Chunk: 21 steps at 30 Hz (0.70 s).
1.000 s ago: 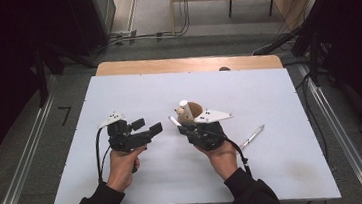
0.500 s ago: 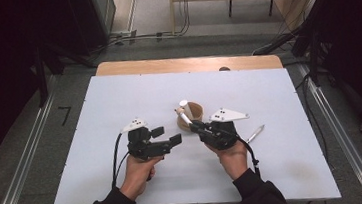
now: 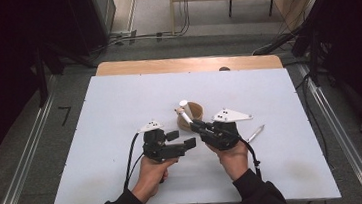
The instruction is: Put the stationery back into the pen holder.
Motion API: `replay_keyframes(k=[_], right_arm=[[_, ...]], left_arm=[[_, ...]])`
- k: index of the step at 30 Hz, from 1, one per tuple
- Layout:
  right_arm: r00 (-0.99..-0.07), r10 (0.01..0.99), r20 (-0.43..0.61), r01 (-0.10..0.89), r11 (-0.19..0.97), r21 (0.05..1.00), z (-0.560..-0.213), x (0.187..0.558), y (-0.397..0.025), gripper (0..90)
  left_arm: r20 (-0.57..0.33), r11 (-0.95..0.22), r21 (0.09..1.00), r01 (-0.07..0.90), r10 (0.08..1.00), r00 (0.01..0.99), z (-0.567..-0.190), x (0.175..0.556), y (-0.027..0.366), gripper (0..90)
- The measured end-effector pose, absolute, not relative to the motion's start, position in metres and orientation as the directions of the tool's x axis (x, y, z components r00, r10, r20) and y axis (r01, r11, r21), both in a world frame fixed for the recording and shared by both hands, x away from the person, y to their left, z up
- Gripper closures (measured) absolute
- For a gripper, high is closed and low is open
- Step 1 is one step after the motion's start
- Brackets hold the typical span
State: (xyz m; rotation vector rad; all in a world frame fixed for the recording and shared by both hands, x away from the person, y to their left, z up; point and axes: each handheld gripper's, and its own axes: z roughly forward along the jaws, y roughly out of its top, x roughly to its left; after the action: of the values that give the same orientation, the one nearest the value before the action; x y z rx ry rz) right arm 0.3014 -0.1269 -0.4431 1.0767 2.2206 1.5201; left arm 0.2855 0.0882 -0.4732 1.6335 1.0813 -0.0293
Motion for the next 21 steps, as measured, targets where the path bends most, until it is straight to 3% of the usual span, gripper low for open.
replay_keyframes(k=[13, 21], right_arm=[[-0.699, 0.68, 0.22, 0.438, 0.164, 0.884, -0.444, 0.301, -0.125, 76.9], [-0.697, 0.676, 0.239, 0.445, 0.146, 0.884, -0.445, 0.301, -0.124, 76.9]], left_arm=[[-0.564, 0.058, 0.743, 0.667, 0.589, 0.578, -0.475, 0.294, 0.079, 25.1], [-0.594, 0.074, 0.739, 0.67, 0.542, 0.595, -0.475, 0.298, 0.076, 40.7]])
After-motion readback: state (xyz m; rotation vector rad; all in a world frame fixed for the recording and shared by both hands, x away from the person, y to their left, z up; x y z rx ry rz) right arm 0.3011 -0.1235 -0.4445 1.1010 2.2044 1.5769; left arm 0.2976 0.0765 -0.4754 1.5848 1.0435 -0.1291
